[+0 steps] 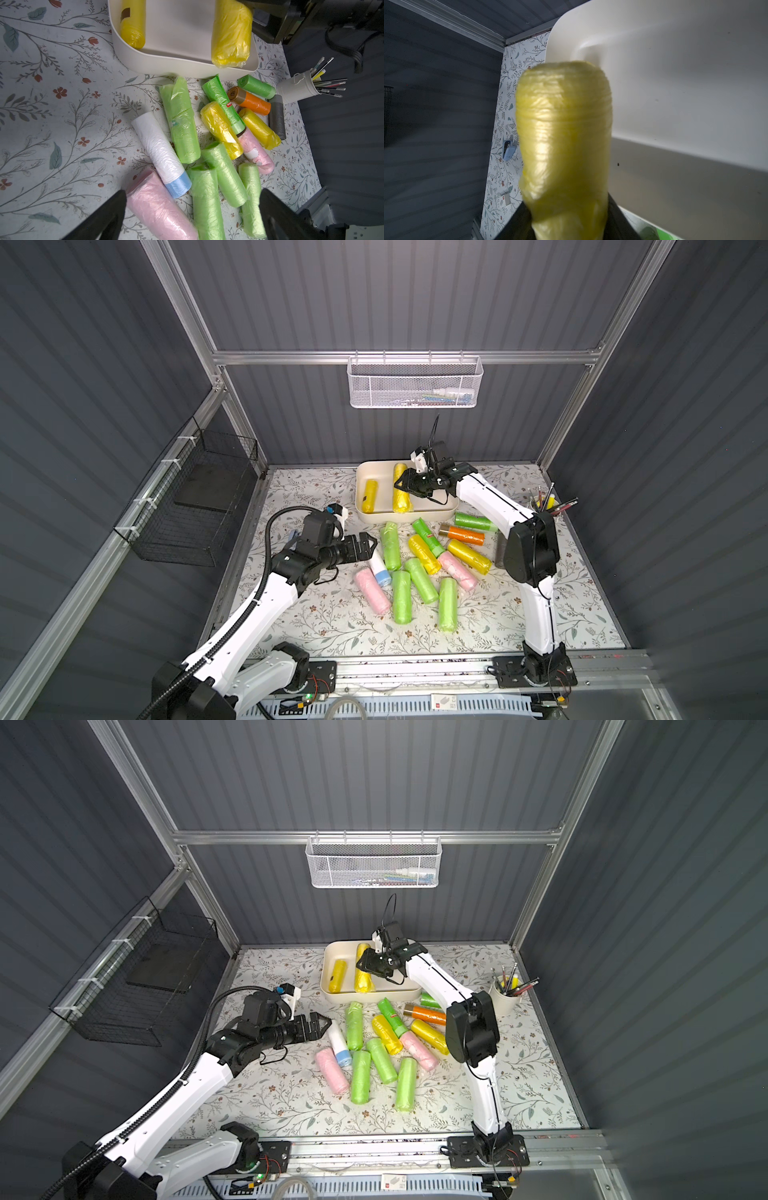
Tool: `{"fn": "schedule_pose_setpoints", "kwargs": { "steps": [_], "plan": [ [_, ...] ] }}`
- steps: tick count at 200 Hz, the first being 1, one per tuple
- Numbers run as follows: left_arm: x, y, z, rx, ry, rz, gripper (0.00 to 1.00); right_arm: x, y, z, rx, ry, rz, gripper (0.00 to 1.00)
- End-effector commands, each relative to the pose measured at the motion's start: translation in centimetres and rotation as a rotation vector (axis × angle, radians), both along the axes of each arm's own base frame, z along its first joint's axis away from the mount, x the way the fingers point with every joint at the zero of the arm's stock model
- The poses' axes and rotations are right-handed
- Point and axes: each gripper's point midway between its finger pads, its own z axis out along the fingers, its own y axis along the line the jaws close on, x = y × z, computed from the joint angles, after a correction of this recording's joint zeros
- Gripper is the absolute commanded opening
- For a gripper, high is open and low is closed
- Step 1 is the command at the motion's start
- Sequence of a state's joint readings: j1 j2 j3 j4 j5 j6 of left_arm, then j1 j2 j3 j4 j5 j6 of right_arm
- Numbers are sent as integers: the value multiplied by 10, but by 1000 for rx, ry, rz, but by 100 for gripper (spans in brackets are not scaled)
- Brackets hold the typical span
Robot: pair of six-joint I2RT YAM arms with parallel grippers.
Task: Put the roll of trash bags into the storage box
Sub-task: Place the roll of trash bags in the storage box.
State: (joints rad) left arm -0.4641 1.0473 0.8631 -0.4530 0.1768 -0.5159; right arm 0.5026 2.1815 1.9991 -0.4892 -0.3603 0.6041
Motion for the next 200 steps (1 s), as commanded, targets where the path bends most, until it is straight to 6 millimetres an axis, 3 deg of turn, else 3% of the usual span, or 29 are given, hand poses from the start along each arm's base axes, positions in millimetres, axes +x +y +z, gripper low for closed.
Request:
{"fn": "schedule_pose_setpoints", "kwargs": {
  "steps": [1,42,113,200],
  "plan": [
    [0,1,6,21,-5,-8,100,12,4,14,7,-60,17,46],
    [0,2,1,28,11,4,100,31,-4,0,-6,-49,-8,46],
    [4,1,-9,32,34,14,100,55,-38,-29,-44,-21,-64,46],
    [7,-1,-18,47,55,10,100,84,-97,-72,-323,-40,-157,47]
  ]
}}
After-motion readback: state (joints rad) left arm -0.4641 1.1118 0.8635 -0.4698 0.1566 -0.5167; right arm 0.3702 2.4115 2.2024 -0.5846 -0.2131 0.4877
